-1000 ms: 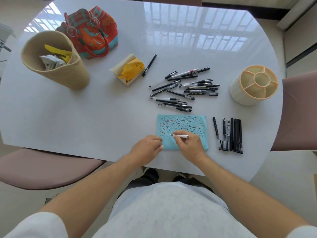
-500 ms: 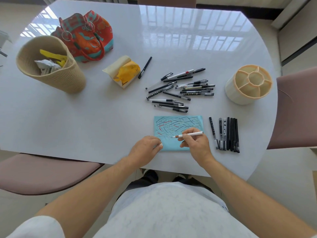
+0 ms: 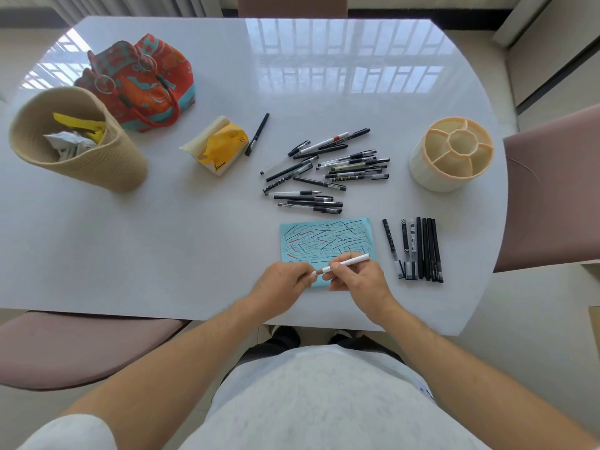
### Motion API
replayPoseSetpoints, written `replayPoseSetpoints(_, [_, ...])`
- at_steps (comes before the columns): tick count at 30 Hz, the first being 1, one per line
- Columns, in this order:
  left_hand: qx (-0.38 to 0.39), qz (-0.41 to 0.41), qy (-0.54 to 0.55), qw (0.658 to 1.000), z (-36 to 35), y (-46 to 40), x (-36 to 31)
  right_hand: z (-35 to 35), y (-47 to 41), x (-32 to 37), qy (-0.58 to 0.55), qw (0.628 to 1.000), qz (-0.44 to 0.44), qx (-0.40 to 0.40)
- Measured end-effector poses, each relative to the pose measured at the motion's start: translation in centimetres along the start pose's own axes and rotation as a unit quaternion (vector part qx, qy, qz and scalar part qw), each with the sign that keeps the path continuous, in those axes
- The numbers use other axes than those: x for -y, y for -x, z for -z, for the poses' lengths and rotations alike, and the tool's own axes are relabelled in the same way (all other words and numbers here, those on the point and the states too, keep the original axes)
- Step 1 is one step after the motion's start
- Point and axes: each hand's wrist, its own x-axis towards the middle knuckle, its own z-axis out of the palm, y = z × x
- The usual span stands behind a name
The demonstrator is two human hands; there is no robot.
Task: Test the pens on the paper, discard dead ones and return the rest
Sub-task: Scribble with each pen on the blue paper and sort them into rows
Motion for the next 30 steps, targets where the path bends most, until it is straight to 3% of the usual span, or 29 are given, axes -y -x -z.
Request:
replayPoseSetpoints(7, [-0.009, -0.015, -0.018, 1.0, -0.2, -0.8, -1.6, 0.1, 0.3, -0.4, -0.024, 0.999, 0.005, -0.042])
replayPoseSetpoints(11, [-0.003, -0.016, 0.027, 0.999, -0.4, -1.5, -1.4, 1.7, -0.9, 0.9, 0.039, 0.999, -0.014, -0.017])
replayPoseSetpoints(14, [-0.02, 0.018, 0.056, 0.998, -0.1, -2.0, 0.3, 4.3, -2.8, 2.6, 0.109, 0.991, -0.014, -0.071])
replayPoseSetpoints(18, [-0.047, 0.048, -0.007, 0.998, 0.3, -1.3, 3.6, 8.2, -4.9, 3.4, 0.364, 0.923, -0.002, -0.124])
replayPoseSetpoints(22, [-0.037, 0.064, -0.043, 0.996, 0.1, -0.5, 4.8, 9.4, -5.6, 2.6, 0.507, 0.856, 0.006, -0.105])
replayPoseSetpoints(25, [-0.022, 0.074, -0.057, 0.995, -0.1, -0.2, 4.9, 9.5, -5.8, 2.4, 0.555, 0.823, 0.015, -0.119])
replayPoseSetpoints(30, [-0.018, 0.081, -0.061, 0.995, -0.3, 0.0, 4.7, 7.1, -7.5, 3.9, 0.555, 0.816, 0.095, -0.126])
